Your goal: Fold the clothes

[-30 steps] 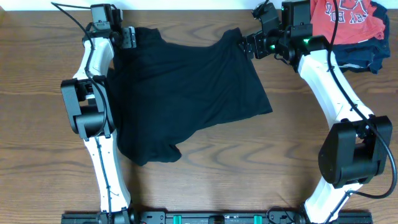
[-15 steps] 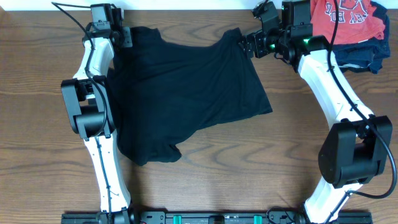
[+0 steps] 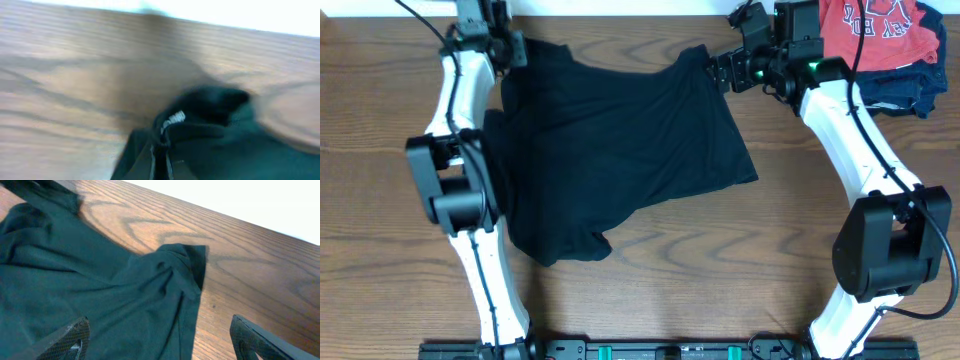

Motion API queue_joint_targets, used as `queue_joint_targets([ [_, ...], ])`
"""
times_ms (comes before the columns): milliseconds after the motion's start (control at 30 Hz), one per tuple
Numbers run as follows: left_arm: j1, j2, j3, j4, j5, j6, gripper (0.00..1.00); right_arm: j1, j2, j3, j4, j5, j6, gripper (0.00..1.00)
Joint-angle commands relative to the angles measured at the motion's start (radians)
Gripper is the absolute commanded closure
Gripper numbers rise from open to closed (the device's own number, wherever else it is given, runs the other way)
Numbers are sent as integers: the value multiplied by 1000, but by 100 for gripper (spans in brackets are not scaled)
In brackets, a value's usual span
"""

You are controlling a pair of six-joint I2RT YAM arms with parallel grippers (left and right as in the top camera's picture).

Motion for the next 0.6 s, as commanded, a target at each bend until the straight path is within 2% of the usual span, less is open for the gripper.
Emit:
queue_joint_targets([
  [0,-2,-135,19,-45,7,-12,94,-36,-15,12,-3,21,-14,12],
  [300,-11,-198,19,-151,7,-12,94,-57,92,12,71,-7,-17,13],
  [567,-36,-198,19,-169,7,-11,94,-45,236,12,193,-84,-23,23],
])
